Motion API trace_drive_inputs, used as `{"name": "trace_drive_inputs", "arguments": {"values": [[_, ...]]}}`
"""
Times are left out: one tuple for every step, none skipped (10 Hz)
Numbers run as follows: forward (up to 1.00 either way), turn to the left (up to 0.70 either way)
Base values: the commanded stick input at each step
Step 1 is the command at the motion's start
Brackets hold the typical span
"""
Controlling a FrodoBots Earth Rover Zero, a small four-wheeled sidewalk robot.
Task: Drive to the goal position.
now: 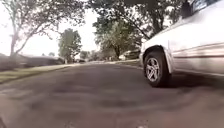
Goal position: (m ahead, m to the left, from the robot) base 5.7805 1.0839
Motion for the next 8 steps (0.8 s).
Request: {"name": "trace_drive_inputs", "arguments": {"values": [[1.0,-0.01],[1.0,-0.01],[1.0,-0.01],[1.0,-0.01],[1.0,-0.01],[1.0,-0.01],[1.0,-0.01],[1.0,-0.01]]}}
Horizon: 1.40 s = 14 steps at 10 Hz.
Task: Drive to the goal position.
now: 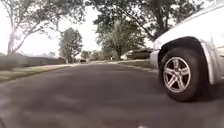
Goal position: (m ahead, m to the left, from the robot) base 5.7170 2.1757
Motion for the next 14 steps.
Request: {"name": "trace_drive_inputs", "arguments": {"values": [[1.0,-0.01],[1.0,-0.01],[1.0,-0.01],[1.0,-0.01],[1.0,-0.08],[1.0,-0.28],[1.0,-0.34],[1.0,-0.34],[1.0,-0.24],[1.0,-0.08],[1.0,-0.01],[1.0,-0.01],[1.0,-0.01],[1.0,-0.01]]}}
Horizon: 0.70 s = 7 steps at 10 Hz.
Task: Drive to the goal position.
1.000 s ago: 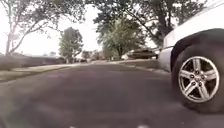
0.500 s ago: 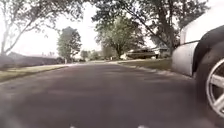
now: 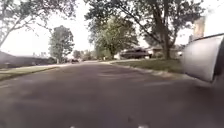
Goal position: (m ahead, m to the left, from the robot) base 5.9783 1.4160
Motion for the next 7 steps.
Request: {"name": "trace_drive_inputs", "arguments": {"values": [[1.0,-0.01],[1.0,-0.01],[1.0,-0.01],[1.0,-0.01],[1.0,-0.01],[1.0,-0.01],[1.0,-0.01]]}}
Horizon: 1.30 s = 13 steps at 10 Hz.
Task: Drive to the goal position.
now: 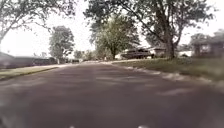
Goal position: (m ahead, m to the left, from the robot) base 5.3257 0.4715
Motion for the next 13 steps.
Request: {"name": "trace_drive_inputs", "arguments": {"values": [[1.0,-0.01],[1.0,-0.01],[1.0,-0.01],[1.0,-0.01],[1.0,-0.01],[1.0,-0.01],[1.0,-0.01],[1.0,-0.17],[1.0,-0.37],[1.0,-0.36],[1.0,-0.25],[1.0,-0.1],[1.0,-0.01]]}}
